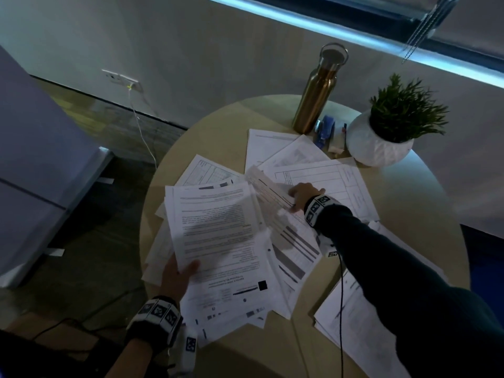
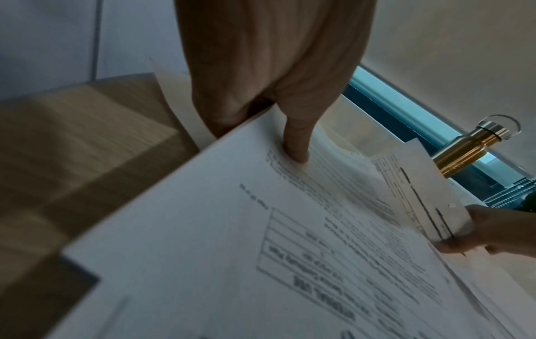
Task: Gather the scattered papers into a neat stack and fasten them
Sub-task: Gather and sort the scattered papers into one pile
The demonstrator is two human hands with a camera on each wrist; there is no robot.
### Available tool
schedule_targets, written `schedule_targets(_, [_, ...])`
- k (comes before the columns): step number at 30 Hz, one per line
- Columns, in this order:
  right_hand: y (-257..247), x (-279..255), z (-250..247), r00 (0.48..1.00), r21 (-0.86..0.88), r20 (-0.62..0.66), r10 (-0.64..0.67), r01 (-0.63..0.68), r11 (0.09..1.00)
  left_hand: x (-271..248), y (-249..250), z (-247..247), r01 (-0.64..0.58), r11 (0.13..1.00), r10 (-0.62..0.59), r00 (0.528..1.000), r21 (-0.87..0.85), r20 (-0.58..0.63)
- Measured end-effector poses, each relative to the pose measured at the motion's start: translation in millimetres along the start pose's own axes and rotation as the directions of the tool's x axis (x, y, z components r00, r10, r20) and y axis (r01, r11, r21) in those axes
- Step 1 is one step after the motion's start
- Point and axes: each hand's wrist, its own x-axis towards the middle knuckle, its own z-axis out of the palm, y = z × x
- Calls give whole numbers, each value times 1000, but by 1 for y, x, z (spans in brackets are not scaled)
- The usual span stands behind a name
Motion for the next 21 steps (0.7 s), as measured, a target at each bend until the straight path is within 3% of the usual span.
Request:
schedule_targets(2, [10, -5, -2, 1000, 92, -1, -23, 23, 995, 1, -2, -2, 26, 1000, -26, 1000, -1, -10])
schedule_targets(5, [31, -20, -7, 985, 328, -169, 42, 16, 945, 2, -5, -9, 68, 998, -69, 997, -17, -45])
schedule_targets(9, [61, -50, -5, 910, 659, -358, 208, 89, 746, 0, -7, -20, 115, 987, -120, 992, -108, -37])
schedule_targets(12, [79, -76, 7, 860, 752, -372, 350, 58, 657, -3, -5, -22, 226, 966, -231, 973, -126, -20])
schedule_targets(17, [96, -110, 44, 804, 852, -316, 504, 8, 523, -3, 8, -12, 161, 979, -161, 987, -128, 8])
schedule_targets(21, [106, -119, 78, 764, 875, -253, 594, -81, 478, 6, 16, -4, 85, 995, -79, 992, 61, -99])
